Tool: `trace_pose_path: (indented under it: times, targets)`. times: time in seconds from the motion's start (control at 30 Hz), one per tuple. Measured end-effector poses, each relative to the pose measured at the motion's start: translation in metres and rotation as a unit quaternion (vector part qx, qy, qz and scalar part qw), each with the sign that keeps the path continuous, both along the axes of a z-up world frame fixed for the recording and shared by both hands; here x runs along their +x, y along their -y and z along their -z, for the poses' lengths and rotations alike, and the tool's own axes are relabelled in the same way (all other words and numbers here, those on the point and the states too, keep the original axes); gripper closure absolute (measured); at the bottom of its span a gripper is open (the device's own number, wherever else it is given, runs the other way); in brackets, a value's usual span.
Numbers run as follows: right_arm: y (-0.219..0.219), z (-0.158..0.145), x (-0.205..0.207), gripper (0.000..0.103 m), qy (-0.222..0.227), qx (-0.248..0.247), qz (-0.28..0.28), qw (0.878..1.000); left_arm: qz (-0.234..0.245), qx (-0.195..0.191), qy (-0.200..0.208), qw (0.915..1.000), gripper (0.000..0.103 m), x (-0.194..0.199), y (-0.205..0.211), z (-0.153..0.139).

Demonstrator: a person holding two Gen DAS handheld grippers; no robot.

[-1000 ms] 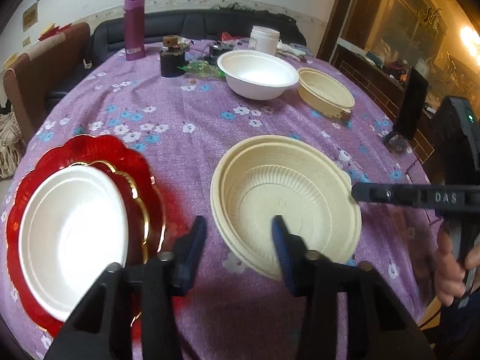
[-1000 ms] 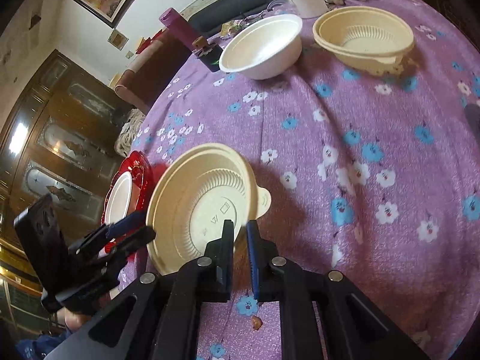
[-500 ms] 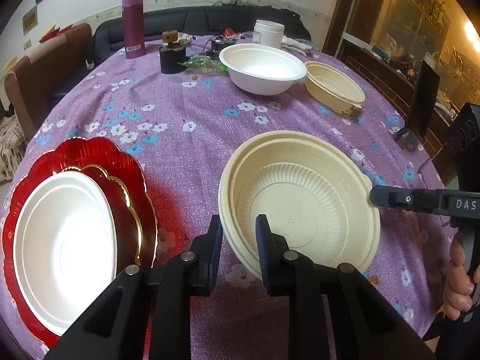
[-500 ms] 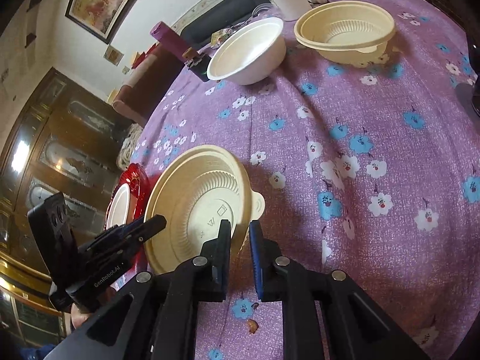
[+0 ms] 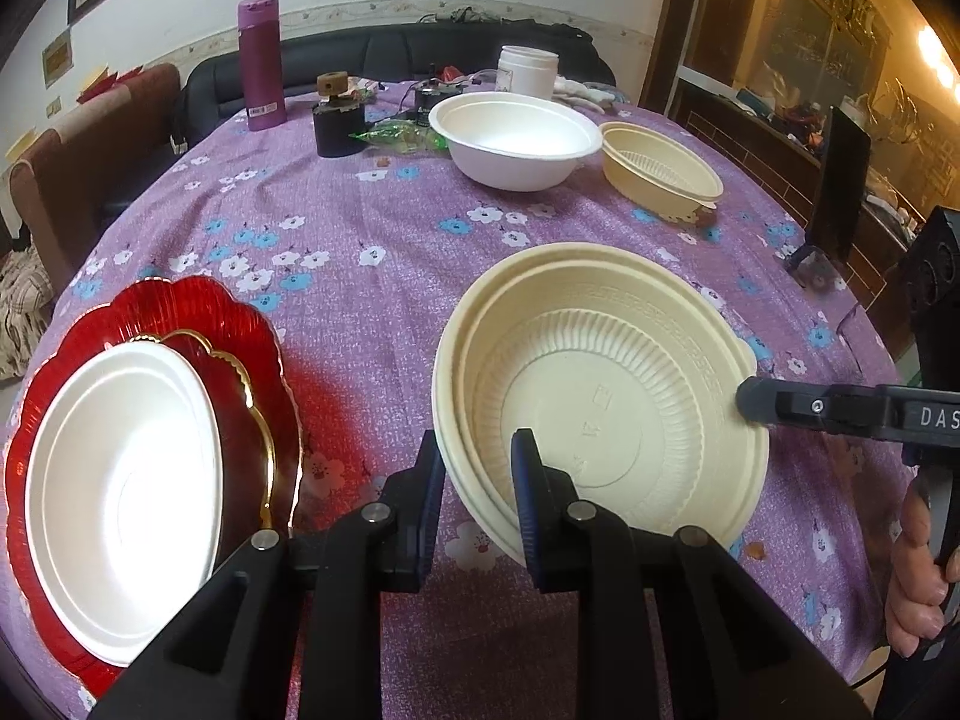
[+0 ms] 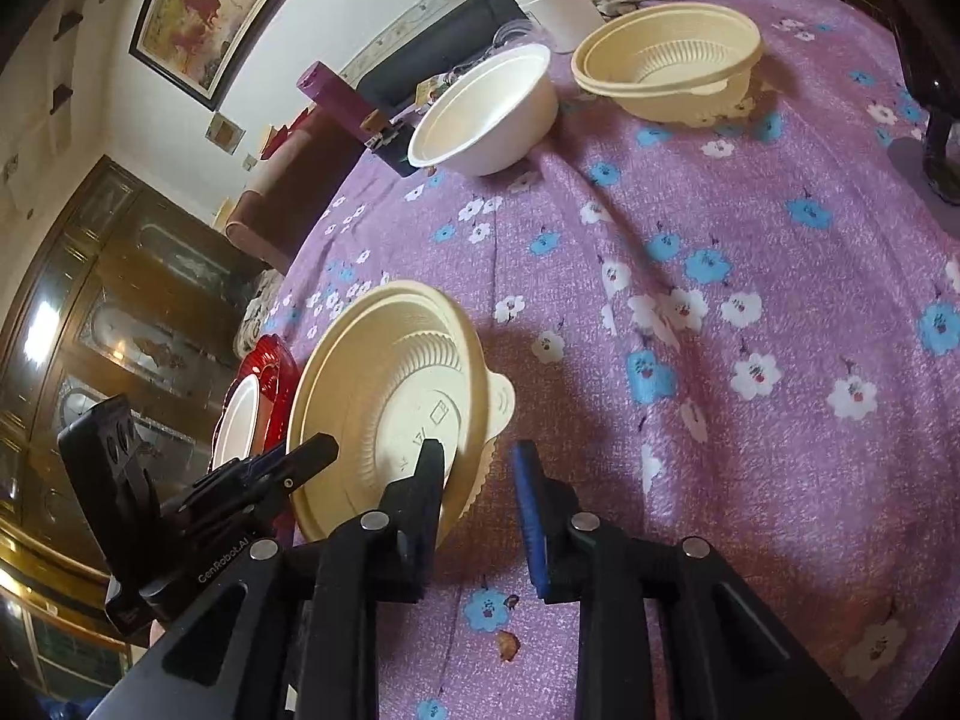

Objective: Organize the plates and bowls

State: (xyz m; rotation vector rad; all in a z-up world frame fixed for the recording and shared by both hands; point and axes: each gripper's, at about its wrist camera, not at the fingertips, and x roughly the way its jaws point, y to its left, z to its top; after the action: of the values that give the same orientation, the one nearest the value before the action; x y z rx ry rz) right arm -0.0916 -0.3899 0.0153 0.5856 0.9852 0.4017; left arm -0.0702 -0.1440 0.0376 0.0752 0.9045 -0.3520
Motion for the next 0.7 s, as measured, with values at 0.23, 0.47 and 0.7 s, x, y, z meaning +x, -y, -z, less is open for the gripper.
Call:
trace_pose_path:
  times: [0.23,0.47,0.7]
  targets:
    - [-0.003,-0.003,-0.007,0.086,-0.008,0.03,0.014,0.999,-0.001,0.003,0.016,0.9999,0.081,-0.005,0.0,-0.007]
    - [-0.001,-0.011,-0.014,0.086,-0.01,0.059,0.013,0.998,-0.005,0.004,0.031,0.9995,0.081,-0.01,0.0,-0.016]
    - [-0.007,-0.029,-0.016,0.085,0.0,0.082,0.009,0.997,-0.014,0.004,0.065,0.9978,0.078,-0.021,-0.009,-0.036]
